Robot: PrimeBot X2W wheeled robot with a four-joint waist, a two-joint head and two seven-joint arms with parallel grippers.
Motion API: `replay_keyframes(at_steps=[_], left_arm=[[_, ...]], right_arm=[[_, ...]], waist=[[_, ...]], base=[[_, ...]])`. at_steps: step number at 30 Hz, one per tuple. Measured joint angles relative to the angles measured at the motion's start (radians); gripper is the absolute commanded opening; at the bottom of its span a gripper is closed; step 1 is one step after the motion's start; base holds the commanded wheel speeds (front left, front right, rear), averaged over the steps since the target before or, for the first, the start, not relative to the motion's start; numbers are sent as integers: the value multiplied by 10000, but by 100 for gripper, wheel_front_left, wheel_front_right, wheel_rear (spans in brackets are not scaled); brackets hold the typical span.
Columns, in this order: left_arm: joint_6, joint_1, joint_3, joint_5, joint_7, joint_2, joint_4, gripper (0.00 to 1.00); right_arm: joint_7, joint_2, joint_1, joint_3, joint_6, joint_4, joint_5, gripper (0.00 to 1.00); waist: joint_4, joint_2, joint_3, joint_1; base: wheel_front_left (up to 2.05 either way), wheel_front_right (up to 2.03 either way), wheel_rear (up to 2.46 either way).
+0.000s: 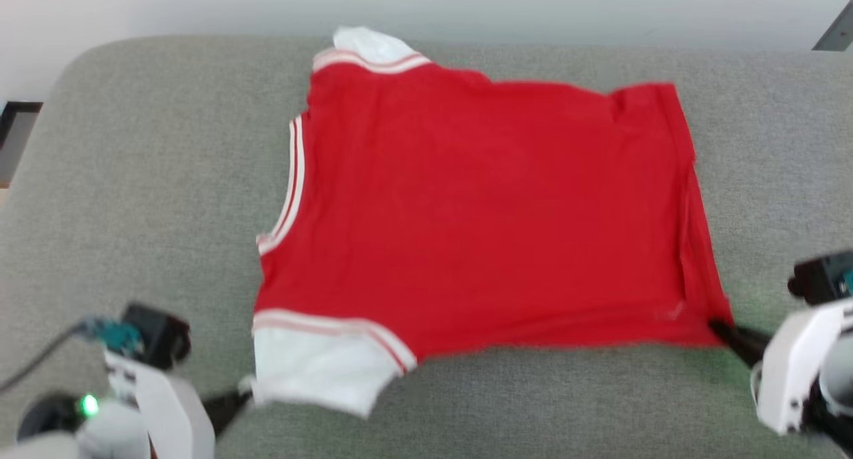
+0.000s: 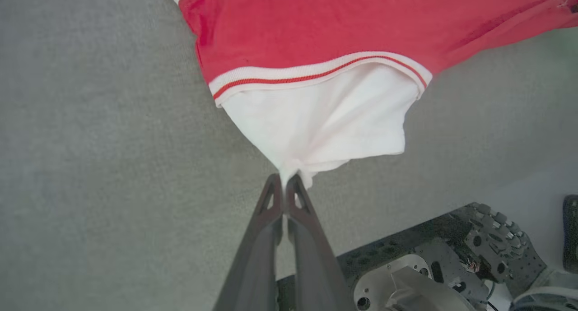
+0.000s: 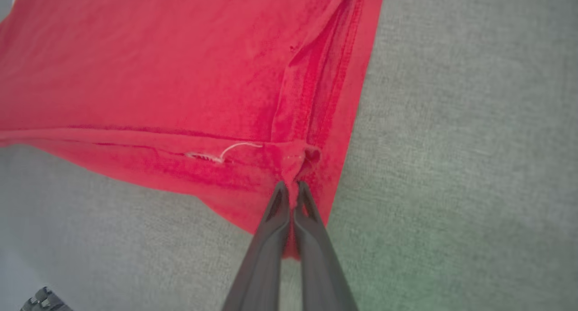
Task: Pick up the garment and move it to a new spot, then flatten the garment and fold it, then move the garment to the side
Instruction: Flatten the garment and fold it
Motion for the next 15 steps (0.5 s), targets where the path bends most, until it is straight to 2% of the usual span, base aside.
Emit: replay_keyframes(at_steps=[4, 8, 15], left_arm=[[355, 781, -59, -297, 234, 178, -648, 0], [481, 1266, -79, -487, 357, 224, -1020, 0], [510, 843, 280, -138, 389, 491, -1262, 0]], right_arm=[[1066, 150, 1216, -709, 0, -1181, -82, 0], [1946, 362, 2177, -1221, 0, -2071, -104, 0], [2240, 991, 2418, -2159, 0, -3039, -652, 0]], waist=[[35, 0, 19, 0], [80, 0, 78, 0], [70, 0, 223, 0]], base=[[0, 0, 0], [0, 0, 0], [0, 0, 0]])
